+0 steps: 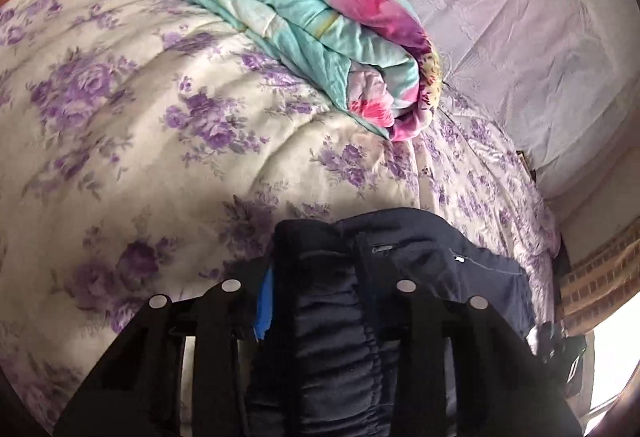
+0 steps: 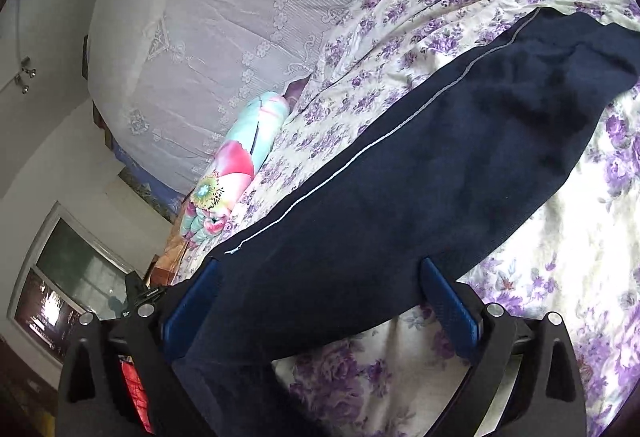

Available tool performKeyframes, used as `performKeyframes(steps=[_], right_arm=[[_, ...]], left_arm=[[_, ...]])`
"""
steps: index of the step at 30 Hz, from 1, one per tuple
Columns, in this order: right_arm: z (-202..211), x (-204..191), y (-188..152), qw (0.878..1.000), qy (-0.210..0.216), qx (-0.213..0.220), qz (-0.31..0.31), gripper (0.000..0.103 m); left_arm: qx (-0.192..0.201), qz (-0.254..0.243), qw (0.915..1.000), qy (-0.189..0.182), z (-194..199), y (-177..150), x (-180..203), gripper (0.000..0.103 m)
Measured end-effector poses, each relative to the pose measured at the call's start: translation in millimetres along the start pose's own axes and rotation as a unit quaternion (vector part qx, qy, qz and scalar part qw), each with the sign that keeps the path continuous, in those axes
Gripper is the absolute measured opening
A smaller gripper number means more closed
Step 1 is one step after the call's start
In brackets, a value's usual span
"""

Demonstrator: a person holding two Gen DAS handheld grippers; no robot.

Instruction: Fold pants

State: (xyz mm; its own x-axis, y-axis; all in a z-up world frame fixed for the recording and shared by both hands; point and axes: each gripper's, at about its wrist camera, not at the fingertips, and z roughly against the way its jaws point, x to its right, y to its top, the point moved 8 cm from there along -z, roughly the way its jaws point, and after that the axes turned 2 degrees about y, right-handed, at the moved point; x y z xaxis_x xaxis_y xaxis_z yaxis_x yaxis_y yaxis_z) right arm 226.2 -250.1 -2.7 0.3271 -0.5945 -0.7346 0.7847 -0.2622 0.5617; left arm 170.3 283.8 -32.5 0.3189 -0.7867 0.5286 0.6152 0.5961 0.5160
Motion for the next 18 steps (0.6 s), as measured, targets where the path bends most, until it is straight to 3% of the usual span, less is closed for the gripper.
performKeyframes(steps=[3,4,7,9,13,18], right_arm=[[-2.0,-9.6,-3.3,1.0,0.006,-0.007,0.018,0.094],[-3.1,-13.1,-4.1,1.0,0.008,-0.011,0.024,0.088],[-11.0,-25.0,0.2,0.998,0.011,-0.034,0.044,0.083],[-22.8,-37.3,12.0,0.993,-0.015,-0.061,0.096,0.083],[-60.7,-57.3,43.5,0.963,-0.078,-0.117,0.229,0.083],[-118.0,-63.9,59.7,0.911,-0.097,-0.181,0.358,0.083]], left_arm=[[0.019,-0.03,0.9994,0.0,6.9,3.9,7.5,0.023],[0.027,-0.031,0.9991,-0.007,10.1,5.2,8.9,0.02],[0.039,-0.032,0.9985,-0.021,16.3,6.5,10.5,0.019],[0.042,-0.032,0.9983,-0.024,18.6,6.4,10.7,0.019],[0.039,-0.026,0.9986,-0.026,17.5,5.9,8.8,0.019],[0.037,-0.02,0.9986,-0.034,16.2,5.6,6.4,0.019]])
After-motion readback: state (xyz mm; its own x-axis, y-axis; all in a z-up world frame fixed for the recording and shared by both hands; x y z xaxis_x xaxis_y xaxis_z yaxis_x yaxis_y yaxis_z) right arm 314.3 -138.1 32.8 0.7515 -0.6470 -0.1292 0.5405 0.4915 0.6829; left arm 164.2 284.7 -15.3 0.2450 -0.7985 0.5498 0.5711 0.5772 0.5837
